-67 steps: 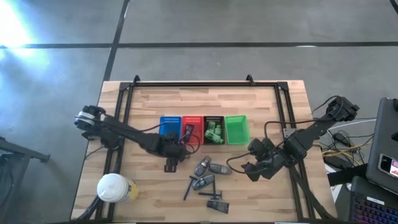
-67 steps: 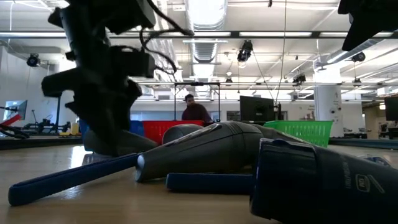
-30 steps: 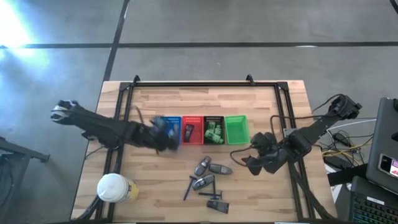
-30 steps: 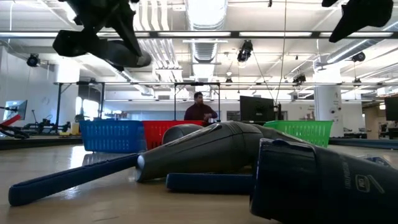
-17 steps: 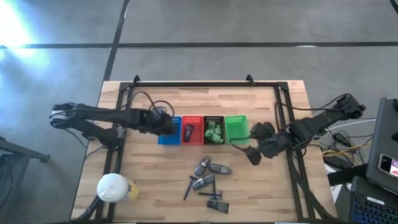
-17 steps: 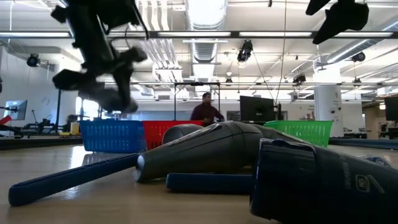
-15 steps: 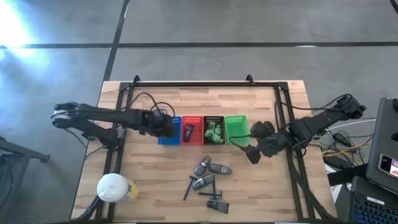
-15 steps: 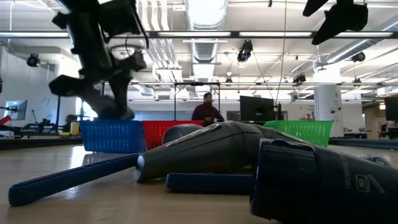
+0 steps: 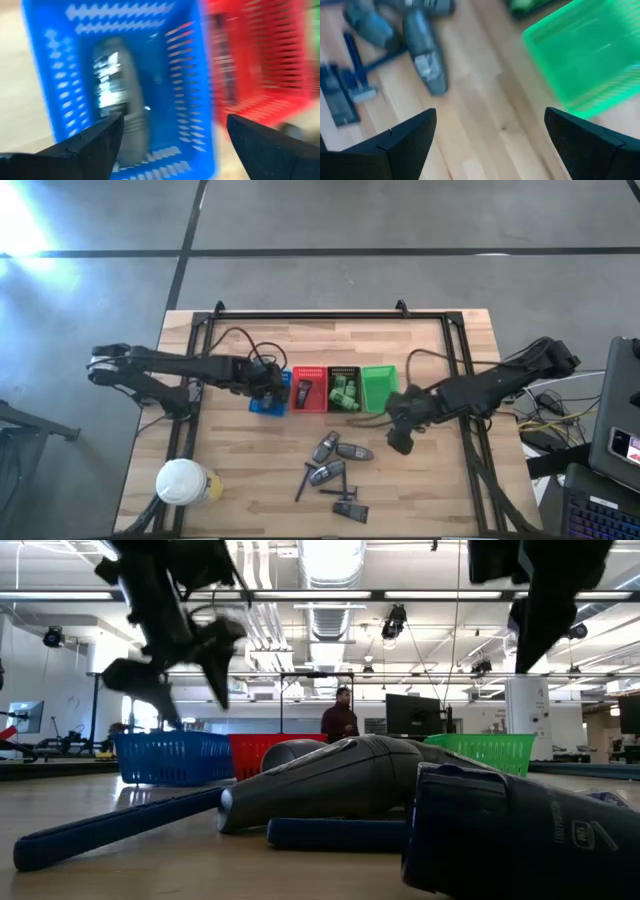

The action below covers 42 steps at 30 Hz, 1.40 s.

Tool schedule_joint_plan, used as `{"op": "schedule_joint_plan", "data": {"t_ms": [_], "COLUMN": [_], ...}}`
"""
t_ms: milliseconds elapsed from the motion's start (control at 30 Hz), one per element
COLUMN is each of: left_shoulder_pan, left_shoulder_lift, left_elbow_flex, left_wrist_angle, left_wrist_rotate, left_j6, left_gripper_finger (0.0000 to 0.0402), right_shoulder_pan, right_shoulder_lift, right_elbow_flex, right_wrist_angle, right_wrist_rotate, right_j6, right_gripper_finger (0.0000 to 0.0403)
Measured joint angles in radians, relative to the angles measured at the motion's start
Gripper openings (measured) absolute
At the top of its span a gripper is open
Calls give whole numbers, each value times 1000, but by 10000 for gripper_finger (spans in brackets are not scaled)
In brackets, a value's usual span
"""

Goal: Pick & Place Travel size toiletries
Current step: Put the deodorant into the blue bin

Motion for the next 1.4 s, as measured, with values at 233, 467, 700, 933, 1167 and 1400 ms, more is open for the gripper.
{"op": "schedule_joint_plan", "data": {"t_ms": [233, 467, 700, 933, 1167, 1400], "left_shoulder_pan": [-64, -204, -344, -388, -408, -417], "left_shoulder_lift": [-30, -30, -30, -30, -50, -72], "left_elbow_flex": [92, 152, 151, 126, 119, 103], "left_wrist_angle": [1, 10, -26, -28, -131, -123], "left_wrist_rotate": [-46, -80, -121, -126, -122, -119], "left_j6": [62, 186, 141, 207, 377, 588], "left_gripper_finger": [353, 348, 348, 348, 348, 348], "right_shoulder_pan": [7, 42, 80, 54, 23, -10], "right_shoulder_lift": [158, 306, 376, 521, 629, 585], "right_elbow_flex": [-64, -45, -40, 10, 116, 154], "right_wrist_angle": [231, 415, 546, 640, 508, 431], "right_wrist_rotate": [-107, -74, 53, 44, 15, -76], "right_j6": [-60, -178, -216, -232, -232, -222], "right_gripper_finger": [368, 368, 368, 368, 346, 226]}}
